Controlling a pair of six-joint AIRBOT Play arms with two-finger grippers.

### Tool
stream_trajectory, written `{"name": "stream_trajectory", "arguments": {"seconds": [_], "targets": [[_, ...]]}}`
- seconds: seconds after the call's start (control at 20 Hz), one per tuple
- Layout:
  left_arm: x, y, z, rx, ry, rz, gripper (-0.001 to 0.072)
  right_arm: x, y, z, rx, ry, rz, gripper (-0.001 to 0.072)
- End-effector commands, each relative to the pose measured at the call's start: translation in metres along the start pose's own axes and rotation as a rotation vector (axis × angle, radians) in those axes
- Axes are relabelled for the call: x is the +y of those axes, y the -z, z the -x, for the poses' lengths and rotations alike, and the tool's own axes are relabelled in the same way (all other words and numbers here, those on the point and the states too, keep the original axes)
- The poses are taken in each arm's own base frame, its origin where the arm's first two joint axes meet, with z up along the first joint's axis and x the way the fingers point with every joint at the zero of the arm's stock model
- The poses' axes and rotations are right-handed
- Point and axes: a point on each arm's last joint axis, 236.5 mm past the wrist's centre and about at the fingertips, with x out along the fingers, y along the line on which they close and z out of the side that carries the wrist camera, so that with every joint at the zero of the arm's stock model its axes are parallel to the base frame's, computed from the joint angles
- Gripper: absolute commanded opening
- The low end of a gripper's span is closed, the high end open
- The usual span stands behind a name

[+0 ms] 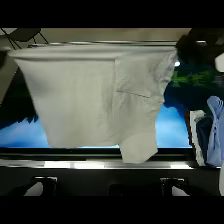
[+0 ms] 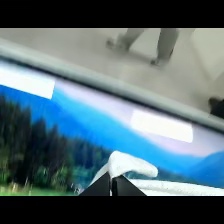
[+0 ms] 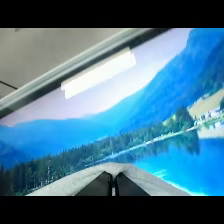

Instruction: Fold the shirts.

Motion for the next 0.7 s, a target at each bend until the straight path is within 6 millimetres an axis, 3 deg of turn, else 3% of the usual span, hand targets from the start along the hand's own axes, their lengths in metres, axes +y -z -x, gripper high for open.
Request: {"name": "stream_trajectory", "arguments": {"seconds": [0.0,0.1,0.2,0.3,0.4,0.45,0.5,0.55,0.6,0.65], "targets": [[0.045,0.102,-0.095,0.238,-0.038,0.113,0.0025,-0.021,0.055,-0.088,0.143,-0.035,-0.205,0.0047],[0.054,0.138,-0.127,0.303,-0.039,0.169,0.0025,-0.032,0.082,-0.112,0.213,-0.025,-0.266,0.0047],[0.056,0.164,-0.143,0.358,-0.037,0.201,0.0026,-0.043,0.106,-0.127,0.282,-0.005,-0.297,0.0047],[0.052,0.183,-0.147,0.413,-0.026,0.205,0.0026,-0.052,0.126,-0.133,0.345,0.022,-0.301,0.0047],[0.048,0.189,-0.142,0.452,-0.011,0.206,0.0025,-0.054,0.133,-0.131,0.37,0.029,-0.3,0.0056],[0.047,0.189,-0.136,0.486,0.002,0.205,0.0036,-0.054,0.13,-0.125,0.382,0.029,-0.306,0.0137],[0.049,0.187,-0.126,0.532,0.01,0.194,0.0173,-0.058,0.126,-0.112,0.403,0.037,-0.291,0.0284],[0.057,0.184,-0.113,0.585,0.005,0.169,0.0395,-0.067,0.122,-0.096,0.428,0.046,-0.229,0.0423],[0.069,0.184,-0.094,0.659,-0.014,0.14,0.0461,-0.084,0.116,-0.076,0.46,0.071,-0.152,0.053],[0.085,0.188,-0.073,0.744,-0.044,0.119,0.0453,-0.106,0.113,-0.056,0.497,0.124,-0.121,0.0562]]}}
